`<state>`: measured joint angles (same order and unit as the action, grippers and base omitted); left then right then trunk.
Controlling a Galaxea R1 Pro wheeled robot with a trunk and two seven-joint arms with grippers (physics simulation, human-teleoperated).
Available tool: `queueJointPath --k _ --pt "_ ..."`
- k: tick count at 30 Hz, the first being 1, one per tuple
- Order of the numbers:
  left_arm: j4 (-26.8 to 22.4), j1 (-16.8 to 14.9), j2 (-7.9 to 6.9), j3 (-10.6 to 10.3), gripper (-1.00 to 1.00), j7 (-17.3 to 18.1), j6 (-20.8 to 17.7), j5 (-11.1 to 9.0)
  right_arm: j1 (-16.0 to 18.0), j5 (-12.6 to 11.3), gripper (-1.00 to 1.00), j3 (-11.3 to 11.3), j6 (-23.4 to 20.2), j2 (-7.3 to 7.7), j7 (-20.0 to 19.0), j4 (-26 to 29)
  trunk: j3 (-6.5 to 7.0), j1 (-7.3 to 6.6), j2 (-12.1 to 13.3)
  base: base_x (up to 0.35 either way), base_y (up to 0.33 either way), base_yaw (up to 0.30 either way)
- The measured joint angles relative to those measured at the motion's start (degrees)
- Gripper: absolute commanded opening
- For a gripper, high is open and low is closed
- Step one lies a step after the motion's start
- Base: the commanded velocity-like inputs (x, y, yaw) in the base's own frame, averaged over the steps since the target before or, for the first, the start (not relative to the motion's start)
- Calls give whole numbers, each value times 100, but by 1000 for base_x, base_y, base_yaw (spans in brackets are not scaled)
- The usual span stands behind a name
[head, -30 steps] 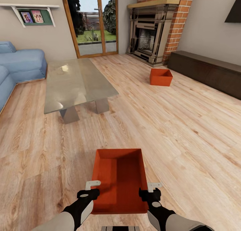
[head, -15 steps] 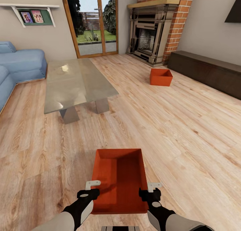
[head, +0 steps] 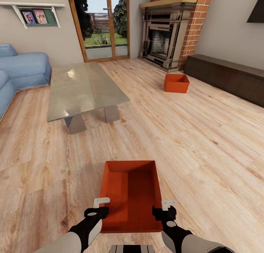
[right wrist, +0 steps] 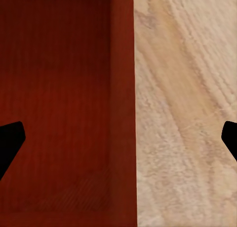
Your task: Move the two storage containers from the living room to the garage. In the garage, place one container on the floor and stack the other container on top of it (either order is fine).
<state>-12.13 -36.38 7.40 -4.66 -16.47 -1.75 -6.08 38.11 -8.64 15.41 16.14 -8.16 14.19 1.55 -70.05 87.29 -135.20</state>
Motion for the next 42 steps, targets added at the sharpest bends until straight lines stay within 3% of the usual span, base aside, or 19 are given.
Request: queueJointPath --k 19,30,42 --pt "-9 0 -3 5 100 0 0 0 0 0 100 0 0 0 0 0 0 0 0 0 0 0" --pt "-9 0 -9 5 100 0 0 -1 0 -1 100 -1 0 0 0 0 -197 241 -440 0 0 0" --pt "-12 0 -5 6 100 0 0 0 0 1 100 0 0 0 0 0 -197 242 -441 0 0 0"
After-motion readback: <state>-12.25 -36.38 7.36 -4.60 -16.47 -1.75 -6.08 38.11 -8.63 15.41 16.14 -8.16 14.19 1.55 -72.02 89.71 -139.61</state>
